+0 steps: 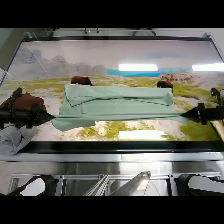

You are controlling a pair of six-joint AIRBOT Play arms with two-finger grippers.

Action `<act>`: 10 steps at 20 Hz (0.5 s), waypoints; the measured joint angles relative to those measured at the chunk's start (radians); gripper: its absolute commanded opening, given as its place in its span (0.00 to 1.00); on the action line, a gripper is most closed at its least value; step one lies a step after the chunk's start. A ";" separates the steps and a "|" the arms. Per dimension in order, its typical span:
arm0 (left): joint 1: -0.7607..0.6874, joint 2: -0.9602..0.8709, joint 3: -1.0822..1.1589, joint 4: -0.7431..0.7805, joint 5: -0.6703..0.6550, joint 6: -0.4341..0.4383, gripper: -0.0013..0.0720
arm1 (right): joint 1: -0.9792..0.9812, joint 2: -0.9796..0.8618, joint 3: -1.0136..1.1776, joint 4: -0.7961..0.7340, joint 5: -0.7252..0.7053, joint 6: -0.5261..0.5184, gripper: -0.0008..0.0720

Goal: Fold the shirts.

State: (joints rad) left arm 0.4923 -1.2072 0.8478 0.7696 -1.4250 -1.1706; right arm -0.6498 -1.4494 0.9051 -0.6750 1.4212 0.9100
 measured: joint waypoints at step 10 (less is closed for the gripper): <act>-0.196 -0.412 0.601 0.017 -0.030 -0.022 0.05 | 0.207 -0.011 0.002 0.217 -0.418 -0.071 0.03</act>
State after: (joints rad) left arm 0.2958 -1.6192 1.4487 0.7868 -1.4548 -1.1927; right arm -0.4427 -1.4601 0.9070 -0.4580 1.0035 0.8387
